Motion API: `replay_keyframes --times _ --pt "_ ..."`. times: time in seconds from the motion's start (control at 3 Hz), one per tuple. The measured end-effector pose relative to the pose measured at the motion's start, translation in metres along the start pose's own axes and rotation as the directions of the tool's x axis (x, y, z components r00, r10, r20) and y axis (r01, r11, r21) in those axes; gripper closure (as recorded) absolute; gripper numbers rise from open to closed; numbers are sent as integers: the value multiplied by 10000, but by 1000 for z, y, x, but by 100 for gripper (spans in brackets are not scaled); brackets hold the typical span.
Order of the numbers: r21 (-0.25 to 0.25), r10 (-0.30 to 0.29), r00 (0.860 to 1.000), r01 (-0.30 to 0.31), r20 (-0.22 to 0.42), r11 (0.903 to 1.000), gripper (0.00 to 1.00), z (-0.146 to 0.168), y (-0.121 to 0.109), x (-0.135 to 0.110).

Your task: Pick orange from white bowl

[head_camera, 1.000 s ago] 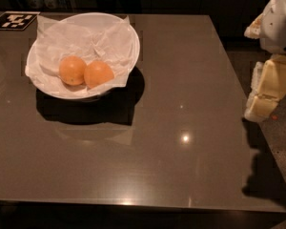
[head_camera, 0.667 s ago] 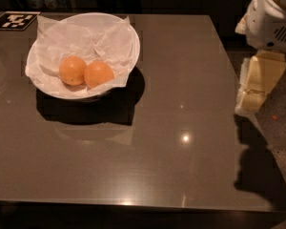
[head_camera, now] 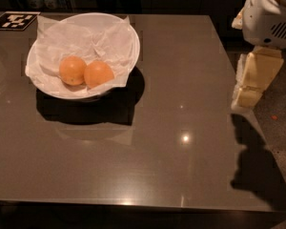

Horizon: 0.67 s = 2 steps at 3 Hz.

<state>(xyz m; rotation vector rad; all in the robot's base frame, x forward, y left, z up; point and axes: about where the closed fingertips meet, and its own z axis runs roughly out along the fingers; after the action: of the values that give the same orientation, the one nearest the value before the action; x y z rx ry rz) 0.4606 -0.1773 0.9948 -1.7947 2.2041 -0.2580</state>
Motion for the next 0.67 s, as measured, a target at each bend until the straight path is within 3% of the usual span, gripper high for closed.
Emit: replay_keyframes --times 0.33,0.67 --pt "-14 -568 9984 567 -35 9984 0 -2 -3 -37" --pt "-64 -1345 9909 1345 -28 9909 0 -4 -10 -83"
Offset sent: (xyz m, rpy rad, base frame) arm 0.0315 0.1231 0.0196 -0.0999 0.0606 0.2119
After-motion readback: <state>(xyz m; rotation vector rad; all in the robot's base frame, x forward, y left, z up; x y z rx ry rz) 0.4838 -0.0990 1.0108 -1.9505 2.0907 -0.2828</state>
